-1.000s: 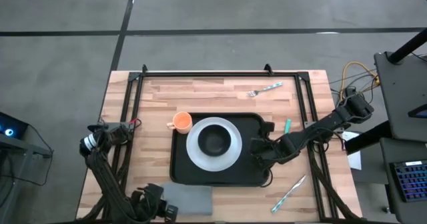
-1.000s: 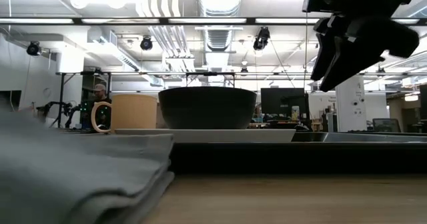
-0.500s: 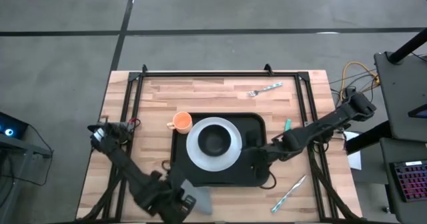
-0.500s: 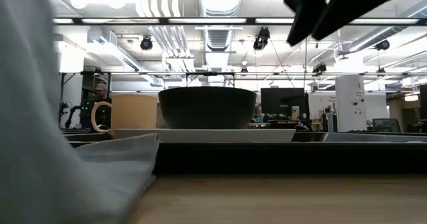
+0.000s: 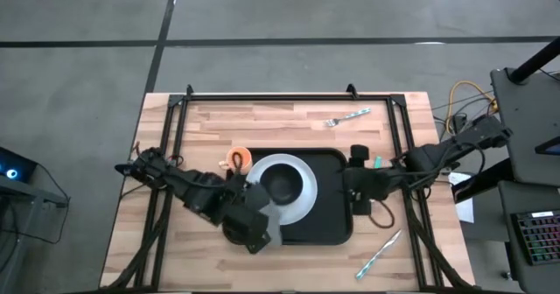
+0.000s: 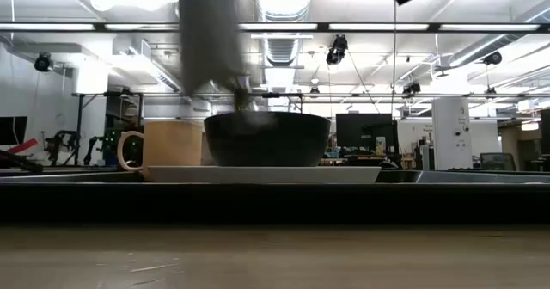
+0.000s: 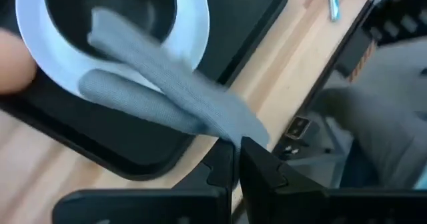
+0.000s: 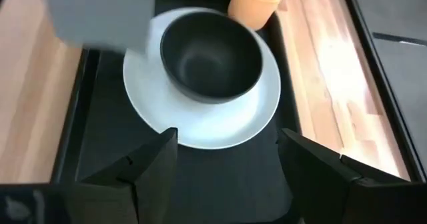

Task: Set up tray
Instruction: Put the gray napkin to the right of the white plate on the black serving tray

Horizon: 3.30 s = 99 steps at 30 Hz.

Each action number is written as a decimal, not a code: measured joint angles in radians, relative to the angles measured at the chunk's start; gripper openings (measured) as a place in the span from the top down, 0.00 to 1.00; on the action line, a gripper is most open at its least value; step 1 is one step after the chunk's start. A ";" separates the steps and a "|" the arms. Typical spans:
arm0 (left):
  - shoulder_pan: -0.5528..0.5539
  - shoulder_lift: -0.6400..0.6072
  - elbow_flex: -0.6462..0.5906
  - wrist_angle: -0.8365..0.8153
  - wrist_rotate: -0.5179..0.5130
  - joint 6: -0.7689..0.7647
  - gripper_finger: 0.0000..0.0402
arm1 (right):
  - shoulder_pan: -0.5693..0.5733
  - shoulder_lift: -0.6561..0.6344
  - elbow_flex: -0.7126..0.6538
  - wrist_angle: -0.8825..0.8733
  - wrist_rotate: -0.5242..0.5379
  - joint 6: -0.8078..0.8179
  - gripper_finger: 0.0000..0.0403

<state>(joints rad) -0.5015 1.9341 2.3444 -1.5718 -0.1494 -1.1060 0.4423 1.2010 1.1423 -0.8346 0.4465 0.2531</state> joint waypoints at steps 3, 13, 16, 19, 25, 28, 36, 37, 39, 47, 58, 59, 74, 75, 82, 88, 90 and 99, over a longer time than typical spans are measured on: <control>0.035 0.002 -0.012 0.000 0.020 0.151 1.00 | 0.000 -0.034 0.000 0.001 -0.001 0.009 0.40; 0.193 0.002 -0.010 0.000 -0.043 0.717 1.00 | -0.008 -0.086 -0.002 0.007 0.024 0.034 0.42; 0.253 0.002 -0.007 0.001 -0.042 0.853 1.00 | -0.031 -0.083 -0.002 0.046 0.025 0.001 0.42; 0.311 0.002 -0.001 0.000 -0.040 0.994 1.00 | -0.078 -0.080 0.006 0.075 0.022 -0.075 0.41; 0.371 -0.006 0.011 0.001 -0.050 1.262 1.00 | -0.256 -0.079 0.060 0.159 -0.091 -0.194 0.41; 0.392 -0.024 0.011 0.000 -0.103 1.348 1.00 | -0.359 -0.072 0.090 0.202 -0.146 -0.232 0.41; 0.479 -0.079 0.012 0.013 -0.252 1.450 1.00 | -0.585 -0.023 0.114 0.291 -0.411 -0.256 0.41; 0.484 -0.082 0.012 0.012 -0.283 1.488 1.00 | -0.607 -0.008 0.114 0.306 -0.471 -0.266 0.40; 0.487 -0.083 0.012 0.009 -0.316 1.550 1.00 | -0.639 0.029 0.133 0.309 -0.522 -0.285 0.40; 0.498 -0.058 0.011 0.030 -0.260 1.604 1.00 | -0.658 0.185 0.340 0.215 -0.540 -0.401 0.42; 0.455 -0.056 0.011 0.131 -0.250 1.700 1.00 | -0.662 0.305 0.541 0.128 -0.698 -0.434 0.43; 0.454 -0.056 0.011 0.139 -0.252 1.705 1.00 | -0.663 0.314 0.542 0.132 -0.707 -0.432 0.43; 0.462 -0.056 -0.009 0.128 -0.278 1.660 1.00 | -0.657 0.356 0.600 0.133 -0.710 -0.369 0.43; 0.467 -0.055 -0.012 0.128 -0.278 1.646 1.00 | -0.655 0.350 0.607 0.135 -0.710 -0.361 0.43; 0.531 -0.055 -0.007 0.131 -0.309 1.518 1.00 | -0.616 0.362 0.603 0.137 -0.626 -0.340 0.43; 0.533 -0.056 -0.003 0.128 -0.279 1.493 1.00 | -0.617 0.370 0.603 0.166 -0.626 -0.331 0.43; 0.527 -0.056 -0.003 0.124 -0.272 1.489 1.00 | -0.617 0.371 0.602 0.159 -0.626 -0.336 0.43; 0.516 -0.056 -0.003 0.124 -0.267 1.488 1.00 | -0.620 0.371 0.570 0.157 -0.601 -0.361 0.43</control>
<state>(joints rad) 0.0146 1.8786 2.3417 -1.4481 -0.4164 0.3820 -0.1776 1.5723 1.7127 -0.6773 -0.1540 -0.1078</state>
